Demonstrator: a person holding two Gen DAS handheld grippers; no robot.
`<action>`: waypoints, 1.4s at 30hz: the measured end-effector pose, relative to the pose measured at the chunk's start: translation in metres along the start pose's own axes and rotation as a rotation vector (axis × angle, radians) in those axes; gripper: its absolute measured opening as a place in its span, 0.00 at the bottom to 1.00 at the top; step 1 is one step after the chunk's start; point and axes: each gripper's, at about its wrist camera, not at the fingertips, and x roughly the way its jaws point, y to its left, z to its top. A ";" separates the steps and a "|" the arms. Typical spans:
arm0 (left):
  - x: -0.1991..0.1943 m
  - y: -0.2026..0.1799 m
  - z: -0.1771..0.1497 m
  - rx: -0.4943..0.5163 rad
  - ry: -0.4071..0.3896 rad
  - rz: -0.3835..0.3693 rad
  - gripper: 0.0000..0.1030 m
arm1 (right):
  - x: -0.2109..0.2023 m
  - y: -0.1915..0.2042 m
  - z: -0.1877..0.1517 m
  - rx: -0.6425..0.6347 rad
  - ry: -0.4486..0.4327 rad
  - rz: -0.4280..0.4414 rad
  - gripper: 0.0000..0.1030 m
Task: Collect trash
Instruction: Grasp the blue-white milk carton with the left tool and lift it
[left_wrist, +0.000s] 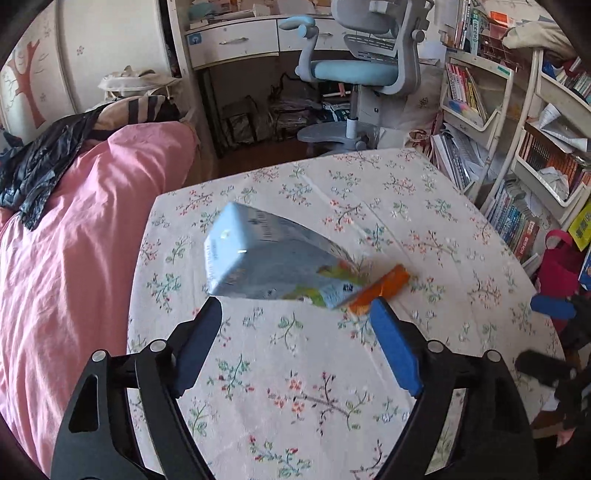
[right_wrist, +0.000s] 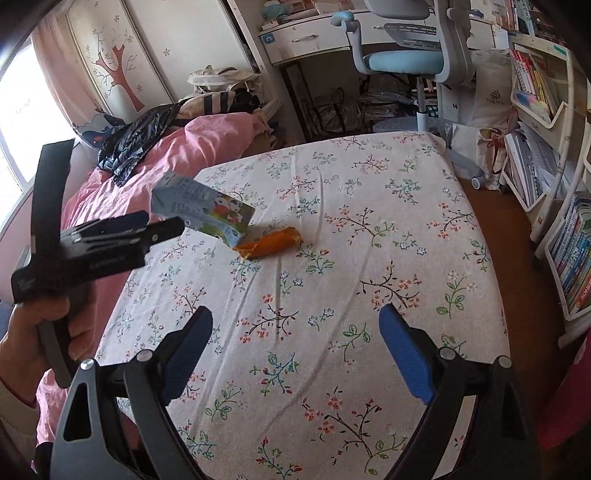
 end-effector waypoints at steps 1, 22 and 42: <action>-0.003 0.001 -0.007 0.009 0.005 0.001 0.77 | 0.001 -0.001 0.000 0.005 0.004 -0.002 0.85; 0.086 0.035 0.038 0.500 0.204 -0.043 0.77 | 0.019 0.006 0.002 0.066 0.068 0.117 0.85; 0.052 0.039 0.001 -0.032 0.289 -0.134 0.58 | 0.034 0.016 0.003 0.070 0.088 0.112 0.85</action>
